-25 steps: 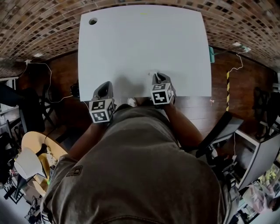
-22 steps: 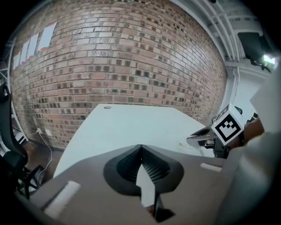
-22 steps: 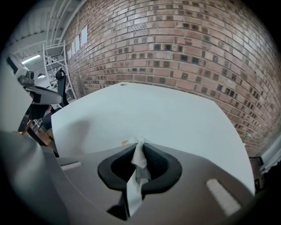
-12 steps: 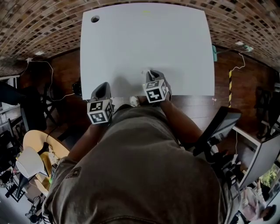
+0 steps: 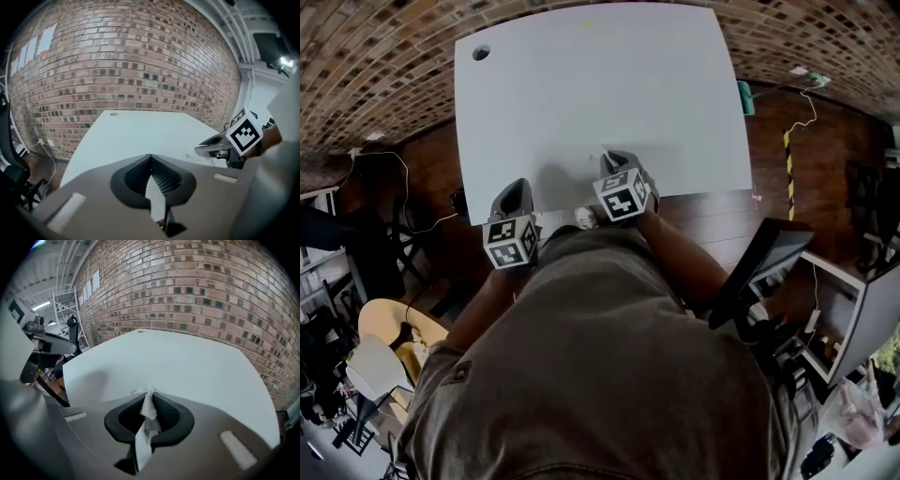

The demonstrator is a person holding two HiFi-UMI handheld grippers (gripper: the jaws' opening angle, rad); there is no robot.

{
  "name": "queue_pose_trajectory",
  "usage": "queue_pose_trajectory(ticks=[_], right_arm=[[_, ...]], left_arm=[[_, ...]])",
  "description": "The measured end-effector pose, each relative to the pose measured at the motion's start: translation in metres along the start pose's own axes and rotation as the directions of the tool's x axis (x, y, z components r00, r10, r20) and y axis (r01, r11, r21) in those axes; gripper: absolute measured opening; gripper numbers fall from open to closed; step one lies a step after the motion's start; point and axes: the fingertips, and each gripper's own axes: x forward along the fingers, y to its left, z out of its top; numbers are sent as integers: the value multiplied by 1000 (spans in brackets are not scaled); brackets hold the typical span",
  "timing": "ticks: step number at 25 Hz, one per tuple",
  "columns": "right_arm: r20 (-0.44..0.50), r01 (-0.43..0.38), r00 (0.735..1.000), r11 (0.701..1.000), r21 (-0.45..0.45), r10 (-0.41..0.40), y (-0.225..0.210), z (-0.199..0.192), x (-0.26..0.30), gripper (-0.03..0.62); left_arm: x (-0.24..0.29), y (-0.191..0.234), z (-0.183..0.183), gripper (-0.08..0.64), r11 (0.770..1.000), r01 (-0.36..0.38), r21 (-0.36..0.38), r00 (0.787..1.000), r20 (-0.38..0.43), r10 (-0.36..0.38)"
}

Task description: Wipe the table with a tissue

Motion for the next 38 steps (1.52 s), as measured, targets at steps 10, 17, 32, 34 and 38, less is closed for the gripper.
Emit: queue_pose_trajectory(ticks=[10,17,32,34,38], right_arm=[[-25,102,995,989,109,-100,-51,-32,-25,43],[-58,197,980,960,198,-189,-98,-57,-46,43],[-24,129,992,986,109,-127,-75,-25,-23,43],[-14,96,995,992,78,-95,-60,-17,-15,43],[1,30,1000,999,16,-30,-26,-4,-2,43]], left_arm=[[32,-50,12,2,991,119,54,993,-10,-119],[48,-81,18,2,981,177,84,984,-27,-176],[26,-41,7,2,998,56,11,998,-9,-56],[19,-29,4,2,1000,25,-1,1000,-8,-25],[6,-7,-3,2,999,-24,-22,1000,-6,24]])
